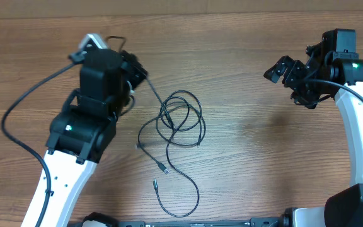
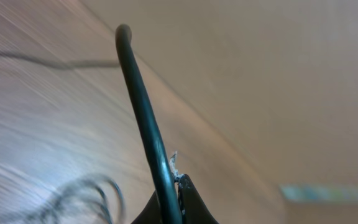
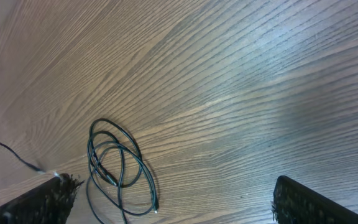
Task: Untangle cables
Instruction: 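Move the left gripper with the cable to the far left of the table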
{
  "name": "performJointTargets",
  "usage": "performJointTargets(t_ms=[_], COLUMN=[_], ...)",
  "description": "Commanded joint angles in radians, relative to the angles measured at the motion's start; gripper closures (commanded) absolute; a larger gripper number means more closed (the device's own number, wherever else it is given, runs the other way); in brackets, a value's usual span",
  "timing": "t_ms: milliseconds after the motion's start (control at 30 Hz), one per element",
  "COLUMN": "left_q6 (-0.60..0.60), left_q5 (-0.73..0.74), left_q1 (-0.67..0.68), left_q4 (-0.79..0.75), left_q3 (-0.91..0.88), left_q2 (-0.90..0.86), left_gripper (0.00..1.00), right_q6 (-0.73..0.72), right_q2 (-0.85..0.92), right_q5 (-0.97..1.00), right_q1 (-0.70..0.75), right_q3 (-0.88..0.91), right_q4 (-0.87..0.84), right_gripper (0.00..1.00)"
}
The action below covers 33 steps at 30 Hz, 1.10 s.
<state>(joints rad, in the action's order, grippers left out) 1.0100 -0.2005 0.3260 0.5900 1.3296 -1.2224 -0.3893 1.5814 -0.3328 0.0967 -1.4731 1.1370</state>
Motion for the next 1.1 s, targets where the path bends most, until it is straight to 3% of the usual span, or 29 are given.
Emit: performJointTargets(t_ms=[0, 133, 233, 367, 533, 667, 867, 1067], left_q6=[-0.066, -0.241, -0.385, -0.442, -0.545, -0.607, -0.607, -0.605], left_q5=[-0.218, -0.194, -0.069, 0.067, 0.101, 0.090, -0.071, -0.138], left_q1=[-0.074, -0.187, -0.274, -0.365, -0.446, -0.477, -0.477, -0.477], left_q4=[-0.008, -0.011, 0.001, 0.052, 0.050, 0.024, 0.069, 0.097], left_q3=[0.008, 0.008, 0.008, 0.008, 0.008, 0.008, 0.008, 0.007], left_q2=[-0.001, -0.001, -0.001, -0.001, -0.001, -0.013, -0.104, -0.258], left_gripper=[0.96, 0.96, 0.96, 0.96, 0.96, 0.96, 0.96, 0.96], right_q6=[-0.002, -0.002, -0.002, -0.002, -0.002, -0.002, -0.002, -0.002], right_q2=[-0.003, -0.003, -0.003, -0.003, -0.003, -0.003, -0.003, -0.003], right_q5=[0.007, 0.007, 0.007, 0.007, 0.007, 0.007, 0.007, 0.007], right_q1=[-0.001, -0.001, -0.001, -0.001, -0.001, -0.001, -0.001, -0.001], right_q3=[0.002, 0.002, 0.002, 0.002, 0.002, 0.002, 0.002, 0.002], right_q4=[-0.006, -0.006, -0.006, -0.006, -0.006, -0.006, -0.006, -0.006], right_gripper=[0.00, 0.00, 0.00, 0.00, 0.00, 0.00, 0.00, 0.00])
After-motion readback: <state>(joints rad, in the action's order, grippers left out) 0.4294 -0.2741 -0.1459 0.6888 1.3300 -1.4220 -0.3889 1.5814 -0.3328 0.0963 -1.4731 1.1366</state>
